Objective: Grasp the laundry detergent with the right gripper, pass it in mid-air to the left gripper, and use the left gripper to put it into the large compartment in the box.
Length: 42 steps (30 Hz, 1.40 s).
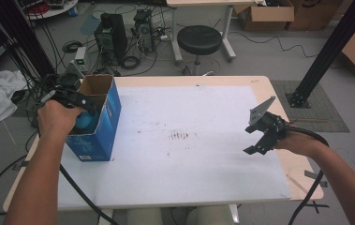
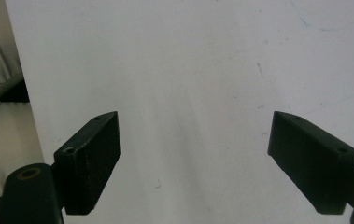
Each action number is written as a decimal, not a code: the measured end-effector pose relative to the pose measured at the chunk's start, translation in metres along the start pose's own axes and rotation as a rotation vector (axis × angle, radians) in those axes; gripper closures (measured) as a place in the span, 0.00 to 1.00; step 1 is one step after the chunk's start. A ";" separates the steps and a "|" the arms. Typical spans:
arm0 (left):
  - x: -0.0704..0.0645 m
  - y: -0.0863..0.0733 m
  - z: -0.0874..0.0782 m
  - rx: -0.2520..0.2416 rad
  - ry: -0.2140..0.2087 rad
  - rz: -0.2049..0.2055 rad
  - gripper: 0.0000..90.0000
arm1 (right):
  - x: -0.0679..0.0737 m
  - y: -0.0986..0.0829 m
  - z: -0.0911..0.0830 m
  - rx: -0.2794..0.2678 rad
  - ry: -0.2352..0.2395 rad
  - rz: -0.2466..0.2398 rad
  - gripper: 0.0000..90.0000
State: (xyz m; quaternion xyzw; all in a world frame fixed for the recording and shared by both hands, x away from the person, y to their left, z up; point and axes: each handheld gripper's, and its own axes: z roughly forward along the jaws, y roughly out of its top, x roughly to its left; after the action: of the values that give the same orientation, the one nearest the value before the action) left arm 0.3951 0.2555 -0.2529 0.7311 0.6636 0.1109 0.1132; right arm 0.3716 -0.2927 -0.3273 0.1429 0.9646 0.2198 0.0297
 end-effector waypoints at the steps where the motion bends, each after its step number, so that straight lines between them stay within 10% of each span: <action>1: 0.000 0.000 -0.001 0.000 -0.004 0.000 0.29 | 0.000 0.000 0.000 0.002 0.000 -0.001 0.19; 42: -0.057 0.012 -0.050 0.017 -0.033 0.143 0.22 | 0.004 0.003 -0.002 0.002 0.000 -0.014 0.19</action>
State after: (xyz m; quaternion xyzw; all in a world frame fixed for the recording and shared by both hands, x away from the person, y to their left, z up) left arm 0.3856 0.1990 -0.2021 0.7794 0.6085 0.1011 0.1096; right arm 0.3684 -0.2896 -0.3244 0.1361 0.9658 0.2185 0.0309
